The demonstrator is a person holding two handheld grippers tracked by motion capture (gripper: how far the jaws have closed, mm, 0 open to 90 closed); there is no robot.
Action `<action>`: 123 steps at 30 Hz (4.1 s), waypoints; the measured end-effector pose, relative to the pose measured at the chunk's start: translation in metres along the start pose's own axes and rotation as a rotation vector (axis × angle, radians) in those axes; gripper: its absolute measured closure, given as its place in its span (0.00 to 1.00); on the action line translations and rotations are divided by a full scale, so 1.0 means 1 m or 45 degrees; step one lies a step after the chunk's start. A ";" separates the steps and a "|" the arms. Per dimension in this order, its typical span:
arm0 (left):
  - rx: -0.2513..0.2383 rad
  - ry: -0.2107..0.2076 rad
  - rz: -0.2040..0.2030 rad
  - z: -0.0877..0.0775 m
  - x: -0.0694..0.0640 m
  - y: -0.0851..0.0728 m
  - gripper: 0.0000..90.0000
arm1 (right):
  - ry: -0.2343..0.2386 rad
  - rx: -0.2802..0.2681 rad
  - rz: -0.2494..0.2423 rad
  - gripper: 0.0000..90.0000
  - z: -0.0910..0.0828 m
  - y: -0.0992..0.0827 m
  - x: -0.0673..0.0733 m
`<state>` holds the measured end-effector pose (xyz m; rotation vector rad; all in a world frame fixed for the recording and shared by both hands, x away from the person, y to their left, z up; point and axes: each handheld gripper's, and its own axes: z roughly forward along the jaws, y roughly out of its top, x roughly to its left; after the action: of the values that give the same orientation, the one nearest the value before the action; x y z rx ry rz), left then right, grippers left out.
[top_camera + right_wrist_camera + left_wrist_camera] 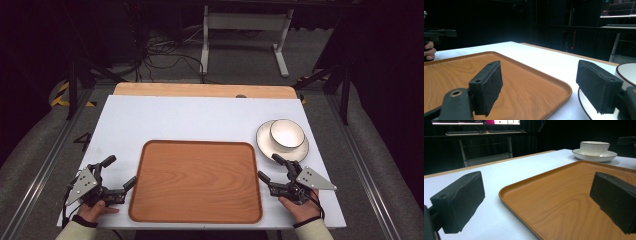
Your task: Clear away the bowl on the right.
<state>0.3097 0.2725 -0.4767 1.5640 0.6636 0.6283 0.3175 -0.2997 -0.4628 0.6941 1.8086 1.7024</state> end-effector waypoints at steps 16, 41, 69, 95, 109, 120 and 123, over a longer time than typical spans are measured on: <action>-0.002 0.000 0.004 0.000 0.000 0.000 0.00 | 0.005 0.003 0.005 0.23 0.000 0.000 0.000; 0.000 0.001 0.001 0.000 0.000 0.000 0.00 | 0.029 0.053 -0.005 0.27 0.004 0.002 0.000; -0.001 0.003 0.000 0.000 0.000 0.000 0.00 | 0.020 0.115 0.008 0.26 0.008 0.065 0.003; -0.003 0.005 0.002 0.000 0.000 0.000 0.00 | -0.003 0.173 0.044 0.29 0.014 0.096 -0.028; -0.003 0.005 0.002 0.000 0.000 0.000 0.00 | -0.115 0.249 0.016 0.31 0.018 0.107 -0.060; -0.003 0.004 0.001 0.000 0.000 0.000 0.00 | -0.182 0.269 0.036 0.31 0.020 0.109 -0.084; -0.003 0.004 0.001 0.000 0.000 0.000 0.00 | -0.208 0.281 0.035 0.31 0.021 0.109 -0.092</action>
<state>0.3095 0.2723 -0.4768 1.5611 0.6643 0.6326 0.3973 -0.3428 -0.3506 0.9259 1.8942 1.4306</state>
